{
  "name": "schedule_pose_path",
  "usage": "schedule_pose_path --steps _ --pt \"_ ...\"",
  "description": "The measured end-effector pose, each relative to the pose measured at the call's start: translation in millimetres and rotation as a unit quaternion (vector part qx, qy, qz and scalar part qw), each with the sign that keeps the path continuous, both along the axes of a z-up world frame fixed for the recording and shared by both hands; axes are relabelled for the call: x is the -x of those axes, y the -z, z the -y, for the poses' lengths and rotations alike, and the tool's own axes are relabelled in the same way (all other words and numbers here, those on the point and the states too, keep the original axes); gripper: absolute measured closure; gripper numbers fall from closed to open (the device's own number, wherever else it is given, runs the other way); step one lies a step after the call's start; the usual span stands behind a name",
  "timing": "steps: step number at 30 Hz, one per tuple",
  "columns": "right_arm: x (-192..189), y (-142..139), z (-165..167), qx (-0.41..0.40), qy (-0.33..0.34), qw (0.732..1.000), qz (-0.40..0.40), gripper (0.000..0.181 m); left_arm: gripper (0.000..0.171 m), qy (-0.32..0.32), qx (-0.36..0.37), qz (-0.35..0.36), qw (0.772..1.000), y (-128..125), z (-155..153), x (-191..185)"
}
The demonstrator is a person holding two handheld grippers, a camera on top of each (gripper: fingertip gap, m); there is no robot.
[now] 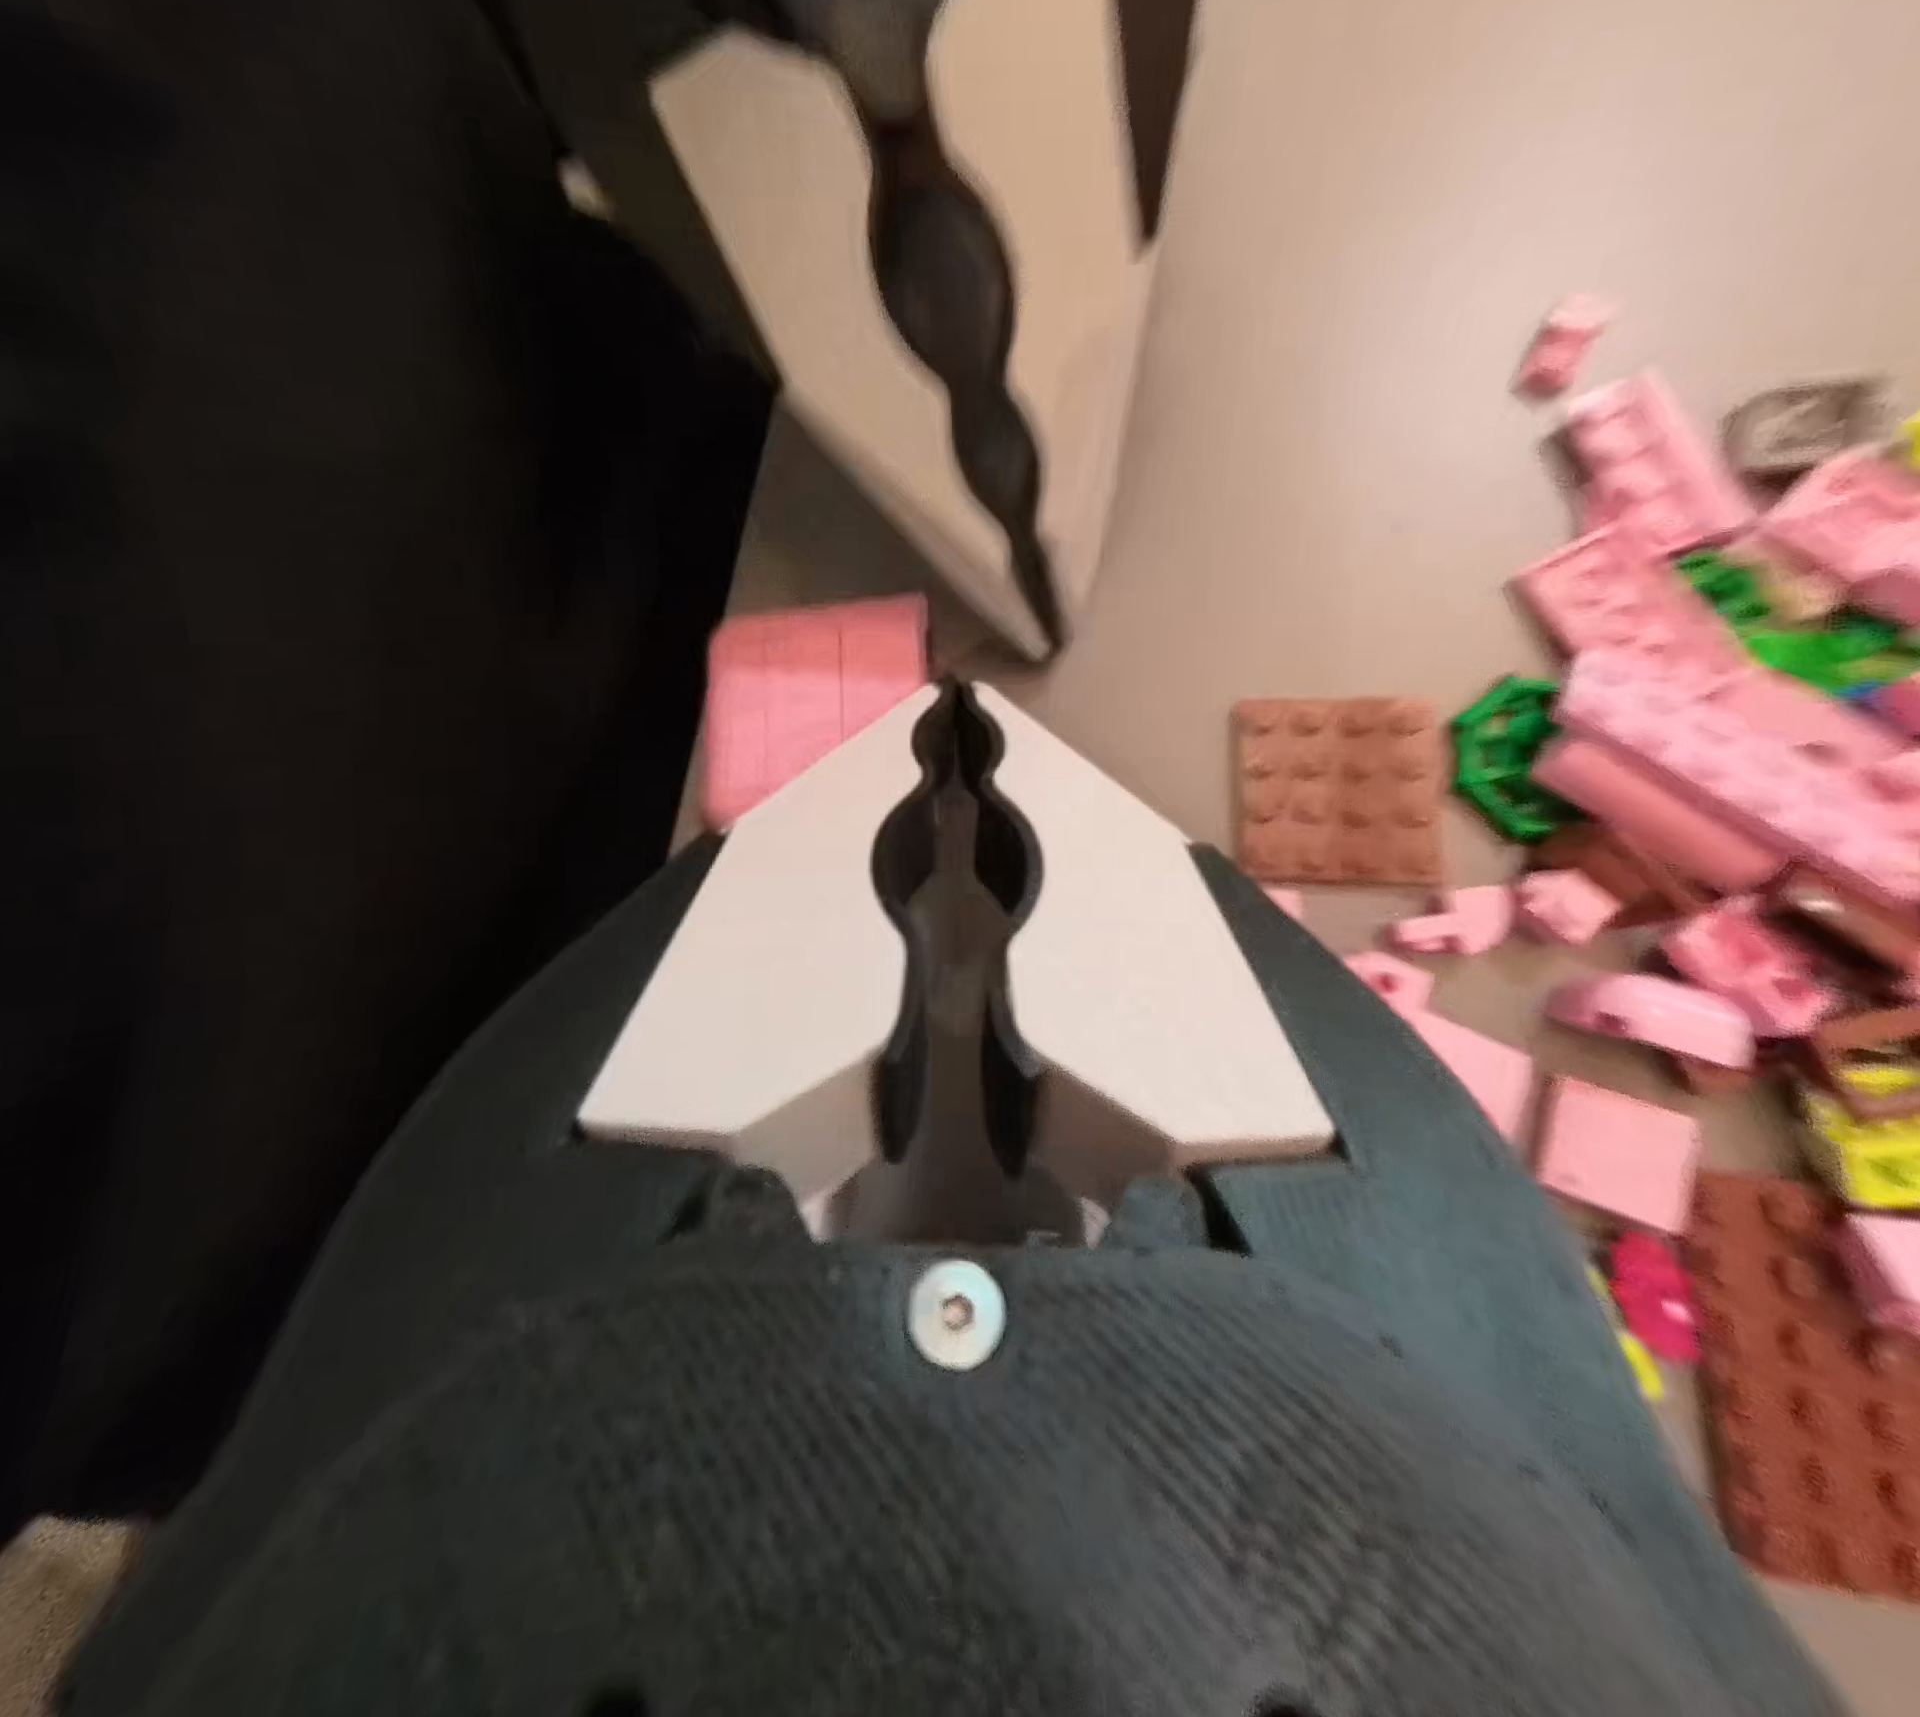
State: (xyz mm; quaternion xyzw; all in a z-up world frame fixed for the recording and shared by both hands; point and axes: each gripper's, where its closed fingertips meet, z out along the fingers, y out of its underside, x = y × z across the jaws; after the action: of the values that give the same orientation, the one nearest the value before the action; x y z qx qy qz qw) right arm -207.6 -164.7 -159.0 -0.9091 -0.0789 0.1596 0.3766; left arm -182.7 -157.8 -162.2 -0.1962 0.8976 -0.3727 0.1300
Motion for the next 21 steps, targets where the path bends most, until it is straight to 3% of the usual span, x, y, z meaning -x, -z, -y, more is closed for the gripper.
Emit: schedule_pose_path --steps 2,4,6,8,10,13,15,21 --pt "6 3 -2 0.014 0.006 1.0 -0.006 0.181 0.171 -0.015 -0.018 0.03 0.999 1 -7 -7" --pt "-13 3 -2 0.023 0.047 0.997 0.05 0.181 0.171 -0.049 -0.022 0.041 0.998 -1 -17 -18" --pt "-24 -4 0 0.005 0.067 0.994 0.081 0.181 0.17 -0.055 0.024 0.021 0.998 -10 -18 -16" --pt "-20 -13 4 -0.013 0.074 0.996 0.049 0.181 0.151 -0.035 0.082 -0.031 0.996 -19 -11 -1" --pt "-12 -17 17 -0.01 0.075 0.997 0.012 0.181 0.145 -0.018 0.102 -0.068 0.992 -21 -6 14" --pt "9 -15 41 0.007 0.065 0.997 -0.037 0.18 0.141 0.0 0.076 -0.057 0.995 -17 -3 29" --pt "17 -10 50 0.007 0.076 0.997 -0.026 0.18 0.141 0.007 0.063 -0.057 0.996 -14 1 37" --pt "42 2 47 0.011 0.077 0.996 -0.045 0.181 0.136 0.011 0.049 -0.053 0.997 -10 13 45"
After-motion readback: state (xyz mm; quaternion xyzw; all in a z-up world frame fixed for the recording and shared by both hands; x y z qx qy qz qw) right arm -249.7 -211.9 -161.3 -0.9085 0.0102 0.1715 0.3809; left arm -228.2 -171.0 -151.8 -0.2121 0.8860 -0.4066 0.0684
